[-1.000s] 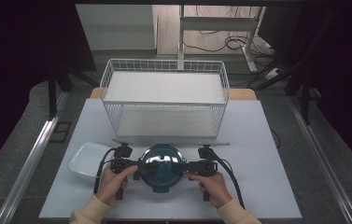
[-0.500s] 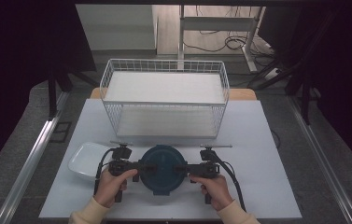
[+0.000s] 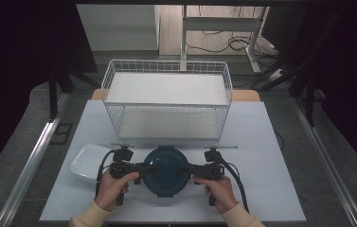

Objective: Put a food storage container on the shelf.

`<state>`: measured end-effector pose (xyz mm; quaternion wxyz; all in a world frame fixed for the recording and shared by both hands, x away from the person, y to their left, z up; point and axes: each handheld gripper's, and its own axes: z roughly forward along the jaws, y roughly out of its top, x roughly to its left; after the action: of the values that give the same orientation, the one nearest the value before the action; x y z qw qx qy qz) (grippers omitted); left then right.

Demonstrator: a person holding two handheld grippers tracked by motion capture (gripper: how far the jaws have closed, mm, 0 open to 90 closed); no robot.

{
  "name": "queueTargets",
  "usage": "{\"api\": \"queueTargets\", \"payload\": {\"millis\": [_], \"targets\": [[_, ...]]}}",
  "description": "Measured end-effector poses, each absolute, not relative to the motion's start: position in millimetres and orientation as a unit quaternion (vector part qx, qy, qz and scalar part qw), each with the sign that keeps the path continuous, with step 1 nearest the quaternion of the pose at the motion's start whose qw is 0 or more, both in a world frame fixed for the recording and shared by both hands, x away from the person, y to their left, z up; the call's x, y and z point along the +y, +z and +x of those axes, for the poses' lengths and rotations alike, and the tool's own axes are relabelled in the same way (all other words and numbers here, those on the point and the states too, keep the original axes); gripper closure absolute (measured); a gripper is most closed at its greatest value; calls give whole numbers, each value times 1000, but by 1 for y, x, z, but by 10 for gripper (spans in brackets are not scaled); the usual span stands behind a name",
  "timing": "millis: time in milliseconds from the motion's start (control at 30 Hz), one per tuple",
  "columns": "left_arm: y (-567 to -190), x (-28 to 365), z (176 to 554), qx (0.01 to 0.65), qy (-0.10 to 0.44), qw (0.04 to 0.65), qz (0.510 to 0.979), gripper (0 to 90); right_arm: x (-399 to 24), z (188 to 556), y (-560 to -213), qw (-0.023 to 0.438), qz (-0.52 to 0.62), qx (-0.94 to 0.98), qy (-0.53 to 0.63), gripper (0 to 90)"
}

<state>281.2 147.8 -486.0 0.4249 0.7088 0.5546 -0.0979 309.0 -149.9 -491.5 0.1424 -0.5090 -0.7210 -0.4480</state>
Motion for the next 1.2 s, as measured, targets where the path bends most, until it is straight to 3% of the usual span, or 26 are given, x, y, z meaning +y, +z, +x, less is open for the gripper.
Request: {"api": "queueTargets", "payload": {"millis": [1200], "targets": [[-457, 148, 282, 539, -73, 445, 711, 313, -150, 313, -460, 110, -477, -737, -467, 389]]}}
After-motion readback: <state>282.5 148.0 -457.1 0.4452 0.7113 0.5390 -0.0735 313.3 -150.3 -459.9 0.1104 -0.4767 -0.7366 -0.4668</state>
